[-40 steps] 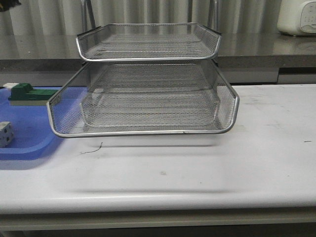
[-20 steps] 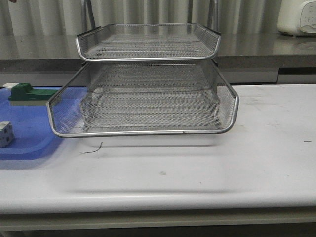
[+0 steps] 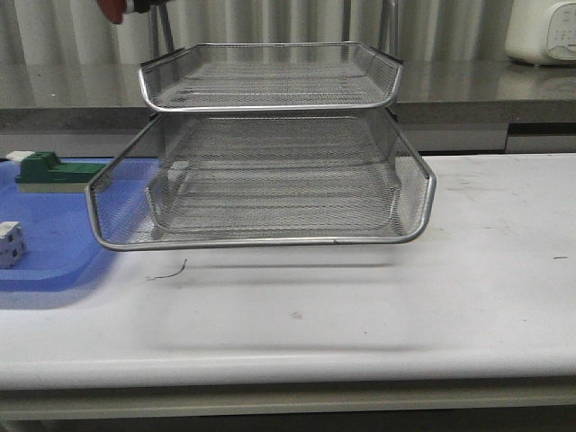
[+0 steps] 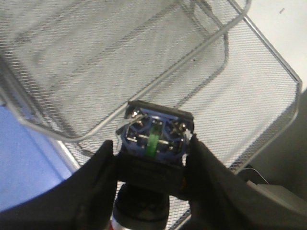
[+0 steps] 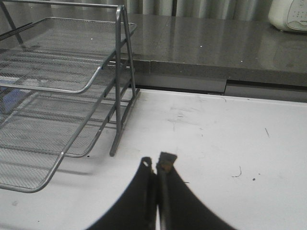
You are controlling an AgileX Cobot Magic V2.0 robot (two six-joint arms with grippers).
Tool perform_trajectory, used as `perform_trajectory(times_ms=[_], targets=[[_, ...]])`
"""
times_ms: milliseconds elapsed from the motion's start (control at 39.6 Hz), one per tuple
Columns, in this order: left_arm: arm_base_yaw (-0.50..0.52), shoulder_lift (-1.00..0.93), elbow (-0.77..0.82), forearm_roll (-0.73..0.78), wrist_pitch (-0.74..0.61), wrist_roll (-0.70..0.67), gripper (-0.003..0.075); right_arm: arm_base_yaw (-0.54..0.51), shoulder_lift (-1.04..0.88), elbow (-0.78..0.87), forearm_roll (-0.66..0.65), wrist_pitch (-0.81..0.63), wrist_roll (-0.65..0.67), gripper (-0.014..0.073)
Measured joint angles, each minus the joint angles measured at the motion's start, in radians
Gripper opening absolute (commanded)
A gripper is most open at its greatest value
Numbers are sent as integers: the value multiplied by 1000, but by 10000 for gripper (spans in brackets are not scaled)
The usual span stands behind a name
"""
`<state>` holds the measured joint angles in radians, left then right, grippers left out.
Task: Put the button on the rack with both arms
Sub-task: 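Lift the red button with the left gripper over the pulled-out tray, then lower the button into the middle tray and open the left gripper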
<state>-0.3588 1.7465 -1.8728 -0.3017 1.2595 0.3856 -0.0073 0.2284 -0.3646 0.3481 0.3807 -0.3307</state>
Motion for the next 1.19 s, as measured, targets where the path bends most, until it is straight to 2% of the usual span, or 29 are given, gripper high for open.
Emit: perform_trajectory(times_ms=[177,430,708,910,1036,1188], targets=[[-73,0,92,0,-10,-5,55,0,0,0,0,0,0,-60],[-126,14,220,36,-196,-7,55,0,0,0,0,0,0,-60],[-133,124,229,37,-258,-7,62,0,0,0,0,0,0,-60],[-133,189,231,37,-294,-7,202,0,0,0,0,0,0,-60],[-133,195,231,37,-305,-7,328,0,0,0,0,0,0,-60],[-139,195,231,37,-307,-4,513,0,0,0,0,0,0,-60]])
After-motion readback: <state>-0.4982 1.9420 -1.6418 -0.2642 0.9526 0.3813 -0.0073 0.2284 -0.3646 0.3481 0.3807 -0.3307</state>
